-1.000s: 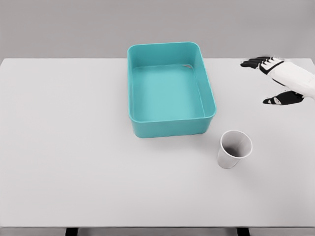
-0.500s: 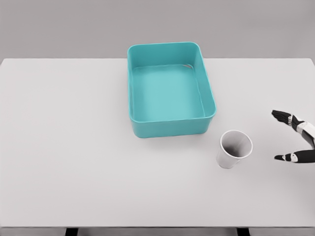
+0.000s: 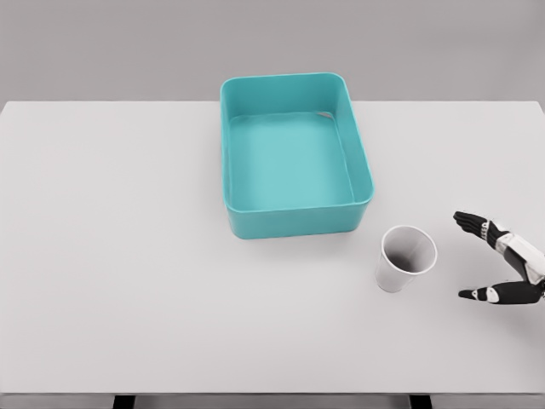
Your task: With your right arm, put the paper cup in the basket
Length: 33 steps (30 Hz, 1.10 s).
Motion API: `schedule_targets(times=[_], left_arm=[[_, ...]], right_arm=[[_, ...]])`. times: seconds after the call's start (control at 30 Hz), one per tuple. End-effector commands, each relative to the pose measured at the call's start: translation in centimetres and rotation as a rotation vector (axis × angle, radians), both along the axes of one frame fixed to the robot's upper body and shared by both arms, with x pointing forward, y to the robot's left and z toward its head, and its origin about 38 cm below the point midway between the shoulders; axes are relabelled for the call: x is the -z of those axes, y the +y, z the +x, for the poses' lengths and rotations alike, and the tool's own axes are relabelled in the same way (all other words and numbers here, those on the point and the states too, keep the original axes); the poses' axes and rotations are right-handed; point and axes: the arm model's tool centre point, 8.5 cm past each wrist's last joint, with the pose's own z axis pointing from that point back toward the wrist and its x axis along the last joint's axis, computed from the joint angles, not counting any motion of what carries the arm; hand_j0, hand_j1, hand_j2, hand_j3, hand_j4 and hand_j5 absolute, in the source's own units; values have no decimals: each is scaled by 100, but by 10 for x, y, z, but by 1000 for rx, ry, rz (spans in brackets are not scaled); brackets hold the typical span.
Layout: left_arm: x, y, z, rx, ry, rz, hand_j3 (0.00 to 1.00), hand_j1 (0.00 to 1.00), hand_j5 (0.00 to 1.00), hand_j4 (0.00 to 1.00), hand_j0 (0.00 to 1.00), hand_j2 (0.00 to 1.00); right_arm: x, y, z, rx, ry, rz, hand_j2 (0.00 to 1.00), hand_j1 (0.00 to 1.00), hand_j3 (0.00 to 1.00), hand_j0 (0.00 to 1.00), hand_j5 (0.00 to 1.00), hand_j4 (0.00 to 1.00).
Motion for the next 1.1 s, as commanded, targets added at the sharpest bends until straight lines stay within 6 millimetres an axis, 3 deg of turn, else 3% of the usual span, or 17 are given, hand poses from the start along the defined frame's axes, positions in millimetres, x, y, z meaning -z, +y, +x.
schedule_targets(times=[0.0,0.27,0.7,1.07], left_arm=[[0,0,0,0,0,0,100,100,100,100,100,100],[0,0,0,0,0,0,100,100,100,100,100,100],[0,0,0,0,0,0,100,100,100,100,100,100],[0,0,0,0,0,0,100,100,100,100,100,100]], right_arm=[[-6,9,0,-22,-15,18,100,100,100,100,100,100],[-21,32,2,-64,-61,63,100,100,100,100,100,100],[-2,59,-7,-93,-25,122,100,100,100,100,100,100],[2,83,1,-123,-39,174,100,100,100,100,100,100]])
